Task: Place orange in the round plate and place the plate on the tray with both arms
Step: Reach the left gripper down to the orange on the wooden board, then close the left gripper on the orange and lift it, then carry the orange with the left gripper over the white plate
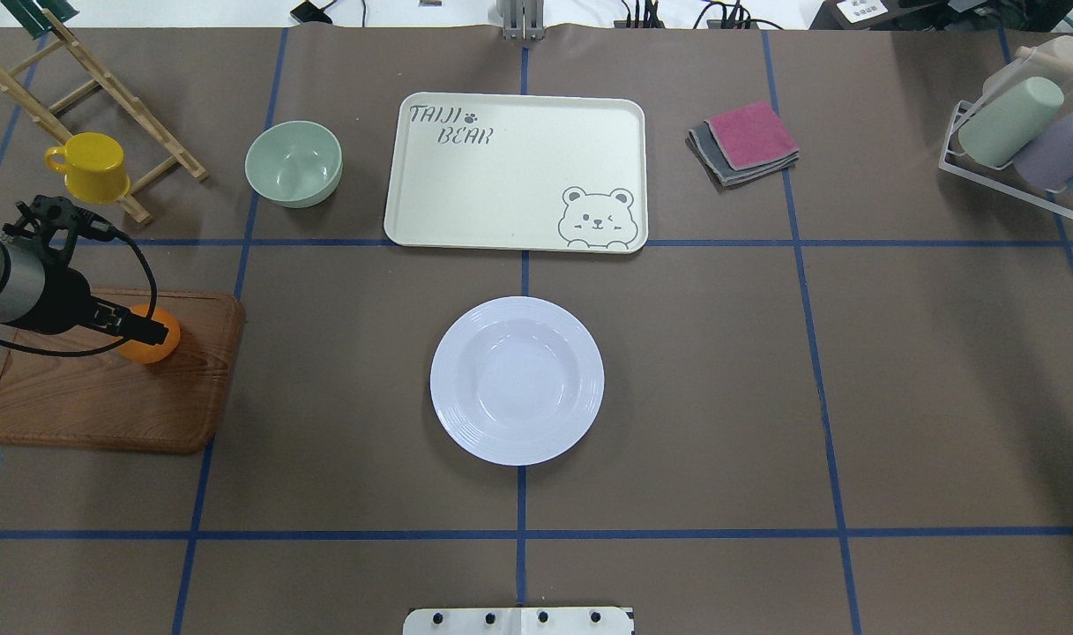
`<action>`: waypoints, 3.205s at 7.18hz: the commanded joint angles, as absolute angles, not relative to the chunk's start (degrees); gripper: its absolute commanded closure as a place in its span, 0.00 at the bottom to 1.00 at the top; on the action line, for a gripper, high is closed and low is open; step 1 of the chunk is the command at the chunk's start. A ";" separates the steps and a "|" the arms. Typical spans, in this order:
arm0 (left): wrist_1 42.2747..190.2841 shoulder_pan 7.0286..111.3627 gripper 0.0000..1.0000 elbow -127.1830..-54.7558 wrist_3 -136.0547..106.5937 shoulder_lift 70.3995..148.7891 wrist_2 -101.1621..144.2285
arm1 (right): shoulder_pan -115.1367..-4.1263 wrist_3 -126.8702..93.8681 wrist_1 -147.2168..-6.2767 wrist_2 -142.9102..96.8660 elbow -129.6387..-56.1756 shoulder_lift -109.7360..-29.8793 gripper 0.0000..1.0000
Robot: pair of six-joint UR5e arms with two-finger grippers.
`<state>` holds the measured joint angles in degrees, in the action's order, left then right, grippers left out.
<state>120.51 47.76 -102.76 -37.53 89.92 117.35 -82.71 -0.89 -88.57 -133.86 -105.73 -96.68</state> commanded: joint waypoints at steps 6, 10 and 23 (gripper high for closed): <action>120.50 45.88 0.83 -98.96 -37.35 92.20 116.10 | -82.71 -0.88 -88.59 -133.86 -105.73 -96.77 0.00; 97.66 45.97 1.00 -111.07 -42.67 103.03 117.16 | -80.96 -0.44 -86.42 -133.95 -106.08 -96.68 0.00; 92.99 23.12 0.00 -87.18 -72.07 137.55 98.35 | -56.79 -44.98 -70.40 -130.36 -112.05 -88.60 0.00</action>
<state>93.10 23.27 -86.93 -72.46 137.62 98.60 -58.97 -41.80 -71.49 -131.74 -111.22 -89.00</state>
